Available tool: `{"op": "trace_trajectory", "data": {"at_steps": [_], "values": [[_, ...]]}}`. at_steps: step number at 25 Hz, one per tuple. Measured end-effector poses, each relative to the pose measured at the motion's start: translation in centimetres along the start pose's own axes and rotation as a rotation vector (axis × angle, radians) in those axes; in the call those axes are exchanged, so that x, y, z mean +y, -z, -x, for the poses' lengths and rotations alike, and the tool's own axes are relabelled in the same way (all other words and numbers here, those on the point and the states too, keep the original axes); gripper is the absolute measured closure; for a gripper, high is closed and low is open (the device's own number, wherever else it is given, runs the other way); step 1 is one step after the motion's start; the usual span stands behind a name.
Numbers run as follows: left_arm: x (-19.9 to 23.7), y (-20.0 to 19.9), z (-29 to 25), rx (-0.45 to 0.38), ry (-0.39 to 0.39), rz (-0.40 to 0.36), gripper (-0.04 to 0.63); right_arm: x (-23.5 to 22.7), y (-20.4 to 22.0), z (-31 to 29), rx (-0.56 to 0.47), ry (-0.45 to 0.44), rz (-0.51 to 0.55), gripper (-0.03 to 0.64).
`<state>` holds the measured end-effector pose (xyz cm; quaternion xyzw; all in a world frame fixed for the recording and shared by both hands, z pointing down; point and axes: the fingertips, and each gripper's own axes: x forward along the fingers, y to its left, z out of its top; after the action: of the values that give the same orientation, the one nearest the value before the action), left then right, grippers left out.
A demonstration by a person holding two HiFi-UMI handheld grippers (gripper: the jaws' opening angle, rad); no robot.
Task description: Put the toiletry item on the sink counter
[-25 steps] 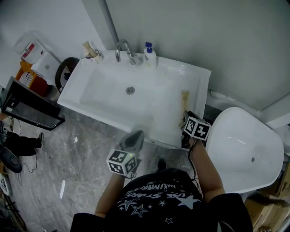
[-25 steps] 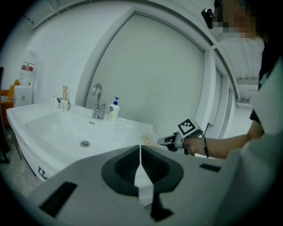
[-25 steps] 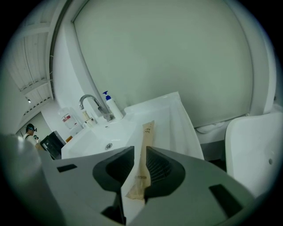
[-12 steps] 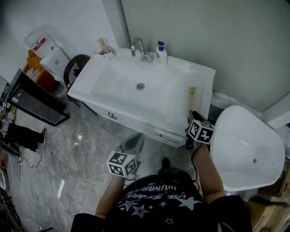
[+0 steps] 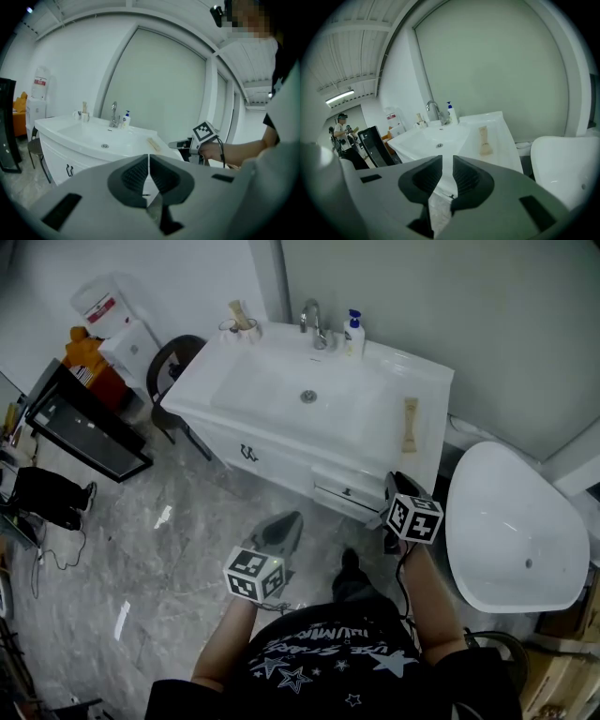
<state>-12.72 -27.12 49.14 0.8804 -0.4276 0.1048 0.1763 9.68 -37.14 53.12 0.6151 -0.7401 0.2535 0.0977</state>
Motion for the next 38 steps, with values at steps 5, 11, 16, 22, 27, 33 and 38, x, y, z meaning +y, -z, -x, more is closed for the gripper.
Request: {"op": "trace_trajectory", "data": {"at_steps": [5, 11, 16, 22, 27, 33, 38], "values": [[-1.2, 0.9, 4.7, -0.025, 0.003, -0.019, 0.575, 2.8, 3.2, 4.0, 0.009, -0.003, 0.005, 0.543], [-2.6, 3.7, 9.7, -0.026, 0.006, 0.02, 0.575, 5.7, 5.9, 8.6, 0.011, -0.01, 0.015, 0.543], [-3.8, 5.5, 12.2, -0.032, 0.024, 0.043, 0.575, 6.7, 8.6, 12.0, 0.017, -0.001, 0.02, 0.575], [-5.3, 6.2, 14.6, -0.04, 0.059, 0.022, 0.575, 8.0, 12.0, 16.0, 0.045, -0.028, 0.015, 0.598], [-6.4, 6.8, 15.3, -0.04, 0.067, 0.024, 0.575, 8.3, 13.2, 17.3, 0.066, -0.04, 0.03, 0.603], [-7.8, 7.1, 16.1, -0.048, 0.043, 0.039, 0.575, 9.1, 12.5, 17.8, 0.053, -0.101, 0.057, 0.603], [-10.1, 7.4, 16.1, -0.047, 0.025, 0.054, 0.575, 9.0, 13.3, 19.7, 0.069, -0.152, 0.077, 0.603]]}}
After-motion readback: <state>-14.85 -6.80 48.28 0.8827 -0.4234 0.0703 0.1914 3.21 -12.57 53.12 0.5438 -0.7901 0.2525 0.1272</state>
